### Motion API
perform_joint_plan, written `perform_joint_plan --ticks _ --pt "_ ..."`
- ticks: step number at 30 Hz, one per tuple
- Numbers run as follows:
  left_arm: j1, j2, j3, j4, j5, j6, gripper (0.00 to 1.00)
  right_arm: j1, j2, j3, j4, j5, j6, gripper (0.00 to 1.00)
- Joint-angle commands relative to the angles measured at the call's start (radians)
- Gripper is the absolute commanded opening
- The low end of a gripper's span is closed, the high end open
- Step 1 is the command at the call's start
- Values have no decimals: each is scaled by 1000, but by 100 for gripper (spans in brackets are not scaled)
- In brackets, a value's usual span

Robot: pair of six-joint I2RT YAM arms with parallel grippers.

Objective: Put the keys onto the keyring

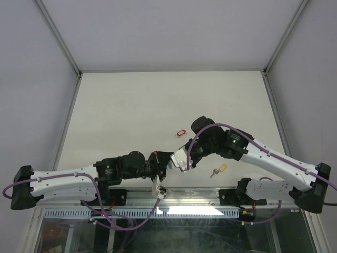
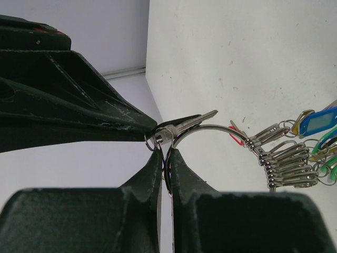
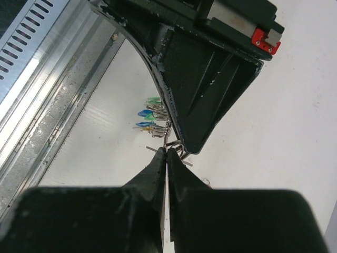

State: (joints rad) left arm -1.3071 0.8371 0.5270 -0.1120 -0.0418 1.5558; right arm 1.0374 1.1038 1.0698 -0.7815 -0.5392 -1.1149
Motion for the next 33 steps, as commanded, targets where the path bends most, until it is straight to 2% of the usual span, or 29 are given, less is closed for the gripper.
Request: perform_joint_plan --ticks 1,25,29,33 --pt "6 -32 45 134 29 13 0 18 4 9 -28 -39 40 0" --pt "5 -23 42 134 -35 3 0 57 -39 -5 -45 -36 122 0" --pt "6 -24 37 134 -45 2 0 59 -71 -24 -2 20 160 0" --pt "6 -30 32 141 -58 4 0 56 -99 -52 51 121 270 0"
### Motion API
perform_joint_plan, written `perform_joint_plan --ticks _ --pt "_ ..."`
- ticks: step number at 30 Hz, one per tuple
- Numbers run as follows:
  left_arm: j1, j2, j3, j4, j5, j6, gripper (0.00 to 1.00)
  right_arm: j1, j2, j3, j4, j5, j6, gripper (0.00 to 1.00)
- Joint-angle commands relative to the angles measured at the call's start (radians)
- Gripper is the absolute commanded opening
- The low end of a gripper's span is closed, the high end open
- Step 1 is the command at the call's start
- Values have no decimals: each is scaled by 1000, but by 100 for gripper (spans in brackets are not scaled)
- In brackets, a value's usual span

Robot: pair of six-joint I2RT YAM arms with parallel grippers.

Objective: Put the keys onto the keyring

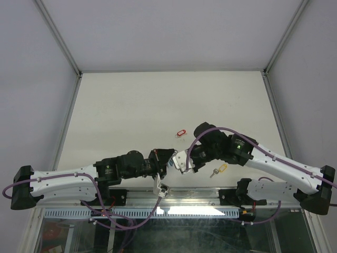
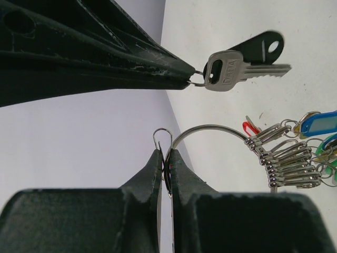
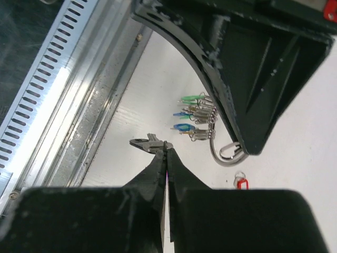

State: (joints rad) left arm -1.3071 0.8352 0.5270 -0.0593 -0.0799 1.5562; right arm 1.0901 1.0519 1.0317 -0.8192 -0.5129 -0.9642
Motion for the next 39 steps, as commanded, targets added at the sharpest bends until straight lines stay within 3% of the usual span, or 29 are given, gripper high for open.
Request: perform_joint_plan --ticks 1,9,14,19,34,39 --pt "6 -29 30 90 -25 8 0 4 -54 -28 108 129 161 0" --pt "5 -34 12 111 -132 120 0 -19 -150 -183 297 196 431 0" --pt "5 -16 -36 199 -270 307 0 -22 -198 -236 372 205 483 0" --pt "-4 13 -30 234 -348 356 0 -28 -200 -265 429 203 487 0" --pt "-16 17 -21 244 -365 352 0 -59 -185 -242 471 231 507 0" --pt "-14 -3 -15 256 -330 243 0 -112 -73 -169 396 367 710 0"
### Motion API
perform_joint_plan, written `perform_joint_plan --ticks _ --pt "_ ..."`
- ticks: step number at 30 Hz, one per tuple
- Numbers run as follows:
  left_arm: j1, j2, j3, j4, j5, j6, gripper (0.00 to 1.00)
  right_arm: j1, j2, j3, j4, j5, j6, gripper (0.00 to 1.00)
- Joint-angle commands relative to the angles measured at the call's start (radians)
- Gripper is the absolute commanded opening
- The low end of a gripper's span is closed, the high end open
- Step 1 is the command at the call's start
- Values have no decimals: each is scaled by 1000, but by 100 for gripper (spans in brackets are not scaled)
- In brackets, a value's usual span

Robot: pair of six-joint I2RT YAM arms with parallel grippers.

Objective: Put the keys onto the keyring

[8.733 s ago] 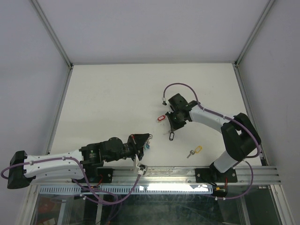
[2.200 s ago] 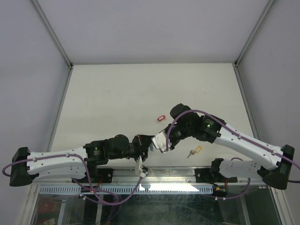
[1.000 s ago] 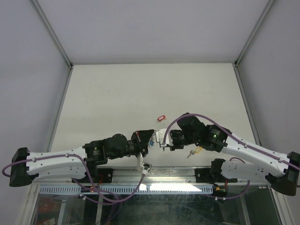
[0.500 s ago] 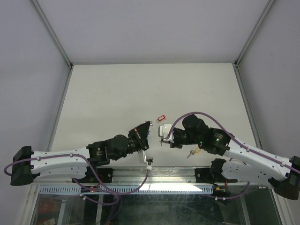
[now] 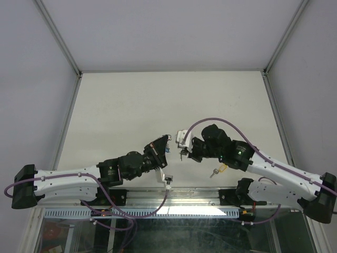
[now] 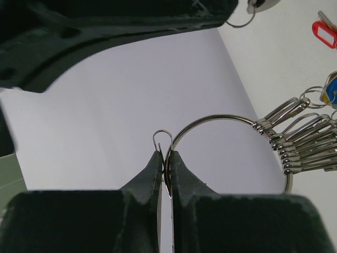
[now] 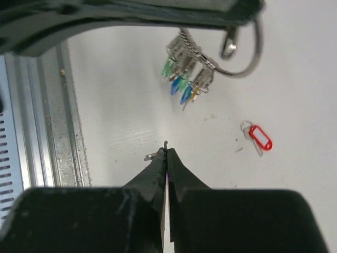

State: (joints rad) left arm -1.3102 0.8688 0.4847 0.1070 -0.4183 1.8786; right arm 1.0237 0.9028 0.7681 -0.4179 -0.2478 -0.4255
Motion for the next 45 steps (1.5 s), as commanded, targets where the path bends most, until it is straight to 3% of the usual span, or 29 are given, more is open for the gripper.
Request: perform_joint_plan --ticks 1,9,14,17,20,22,28,32,45 --pt "-11 -37 29 87 8 -102 0 -72 102 115 -25 85 232 0" --pt "-11 -35 16 105 -15 -174 0 -141 258 120 -143 -1 635 0" --pt "-9 -62 35 106 9 -293 0 -142 309 62 -148 43 764 0" --pt "-10 -77 34 113 20 -346 0 -143 331 57 -161 113 788 6" --pt "-10 -81 36 120 27 -386 0 -144 301 69 -132 171 768 29" --pt "-10 -79 39 125 44 -421 0 -145 249 85 -109 225 746 38" --pt "-10 -66 74 148 100 -587 0 -145 44 143 3 277 658 41" --pt "-10 -52 122 170 128 -778 0 -145 -24 222 15 295 669 44" --pt "-10 -6 232 248 172 -1250 0 -145 163 691 -356 156 814 51"
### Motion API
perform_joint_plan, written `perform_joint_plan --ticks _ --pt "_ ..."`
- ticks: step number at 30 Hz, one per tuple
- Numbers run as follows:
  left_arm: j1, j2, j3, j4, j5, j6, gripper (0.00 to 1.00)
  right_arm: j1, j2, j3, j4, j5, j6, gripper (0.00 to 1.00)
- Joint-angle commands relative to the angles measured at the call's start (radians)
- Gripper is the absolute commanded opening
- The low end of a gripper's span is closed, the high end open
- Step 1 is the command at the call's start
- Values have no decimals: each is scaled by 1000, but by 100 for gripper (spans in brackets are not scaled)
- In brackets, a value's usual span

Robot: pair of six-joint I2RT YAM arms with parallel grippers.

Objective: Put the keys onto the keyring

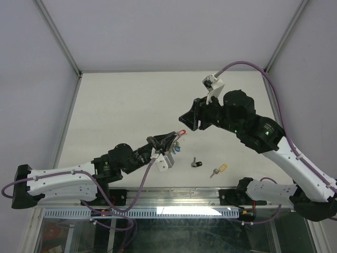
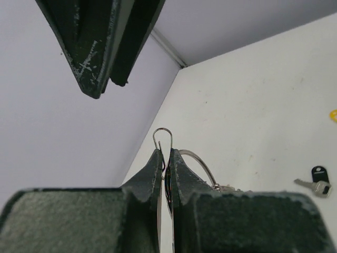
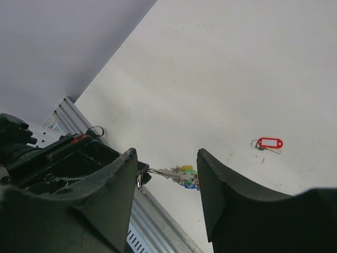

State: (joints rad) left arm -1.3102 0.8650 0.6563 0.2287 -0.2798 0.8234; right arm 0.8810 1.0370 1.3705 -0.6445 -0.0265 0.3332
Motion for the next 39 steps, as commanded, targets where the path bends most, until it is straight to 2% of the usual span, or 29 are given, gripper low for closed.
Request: perform_joint_plan --ticks 1,5,18,23,27,28,37,39 --pt "-9 -1 61 135 38 -220 0 -2 35 103 -146 -78 60 50" --pt "-9 8 67 151 34 -280 0 -2 49 133 -181 -140 65 42" --pt "-10 23 93 104 15 -263 0 -1 78 108 -172 -230 72 40" --pt "-9 26 95 101 17 -256 0 -1 86 105 -159 -243 73 28" --pt "-10 29 97 97 10 -250 0 -1 82 104 -153 -249 70 2" --pt "-10 29 97 95 8 -248 0 0 79 104 -150 -250 69 0" --pt "-10 32 95 89 -23 -245 0 -1 60 104 -134 -286 63 0" --pt "-10 31 95 89 -27 -244 3 -1 59 102 -130 -296 64 0"
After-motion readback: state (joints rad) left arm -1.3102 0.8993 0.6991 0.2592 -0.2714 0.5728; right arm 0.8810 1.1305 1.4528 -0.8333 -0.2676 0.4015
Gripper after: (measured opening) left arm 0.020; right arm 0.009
